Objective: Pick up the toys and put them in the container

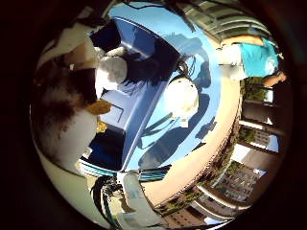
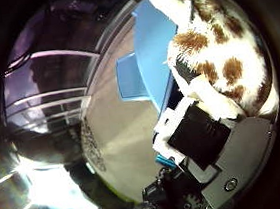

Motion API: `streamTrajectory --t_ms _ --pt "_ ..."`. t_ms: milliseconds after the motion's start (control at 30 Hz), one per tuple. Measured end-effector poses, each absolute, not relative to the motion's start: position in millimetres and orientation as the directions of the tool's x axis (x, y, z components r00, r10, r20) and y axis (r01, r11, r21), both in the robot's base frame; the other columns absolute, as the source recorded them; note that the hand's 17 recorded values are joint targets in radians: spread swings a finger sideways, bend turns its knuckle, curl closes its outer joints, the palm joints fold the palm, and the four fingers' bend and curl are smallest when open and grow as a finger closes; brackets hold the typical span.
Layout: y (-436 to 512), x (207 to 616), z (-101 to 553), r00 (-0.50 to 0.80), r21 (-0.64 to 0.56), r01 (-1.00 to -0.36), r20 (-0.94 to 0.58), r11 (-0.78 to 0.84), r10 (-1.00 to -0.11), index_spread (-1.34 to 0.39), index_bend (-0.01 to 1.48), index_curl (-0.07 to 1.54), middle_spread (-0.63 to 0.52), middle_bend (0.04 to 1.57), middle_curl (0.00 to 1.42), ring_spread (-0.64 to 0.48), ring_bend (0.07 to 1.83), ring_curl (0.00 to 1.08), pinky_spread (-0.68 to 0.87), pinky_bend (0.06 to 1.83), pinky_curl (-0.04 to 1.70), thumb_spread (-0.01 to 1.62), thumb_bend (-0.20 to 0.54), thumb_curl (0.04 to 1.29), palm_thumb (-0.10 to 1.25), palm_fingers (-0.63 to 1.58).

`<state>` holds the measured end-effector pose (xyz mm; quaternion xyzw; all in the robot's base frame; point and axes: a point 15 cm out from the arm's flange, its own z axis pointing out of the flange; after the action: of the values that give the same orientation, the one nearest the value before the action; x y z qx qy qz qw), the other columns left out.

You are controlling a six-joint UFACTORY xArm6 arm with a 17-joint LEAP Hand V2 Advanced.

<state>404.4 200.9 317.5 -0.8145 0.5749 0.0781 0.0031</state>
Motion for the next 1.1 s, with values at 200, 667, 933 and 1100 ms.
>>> streamTrajectory --t_ms 200,667,933,1100 --pt "179 376 328 0.328 0.201 -0.915 -0.134 -0.350 -0.935 -0.73 0.19 1.20 -0.10 0.71 0.74 0.11 1.09 0.61 0.26 1.31 0.86 1.16 -0.034 0.62 0.74 -0.18" --pt "166 386 399 0.387 0.131 -0.903 -0.159 -0.408 -0.908 -0.38 0.10 0.58 0.08 0.18 0.41 0.31 0.53 0.31 0.48 0.84 0.53 1.15 -0.027 0.49 0.73 -0.08" --pt "116 409 431 0.353 0.098 -0.924 -0.144 -0.368 -0.924 -0.32 0.15 0.42 0.08 0.18 0.37 0.31 0.46 0.30 0.50 0.78 0.46 1.14 -0.028 0.46 0.74 -0.02" --pt "59 433 426 0.289 0.077 -0.952 -0.104 -0.298 -0.952 -0.26 0.17 0.39 0.07 0.20 0.37 0.29 0.45 0.30 0.48 0.66 0.40 1.14 -0.024 0.45 0.74 0.03"
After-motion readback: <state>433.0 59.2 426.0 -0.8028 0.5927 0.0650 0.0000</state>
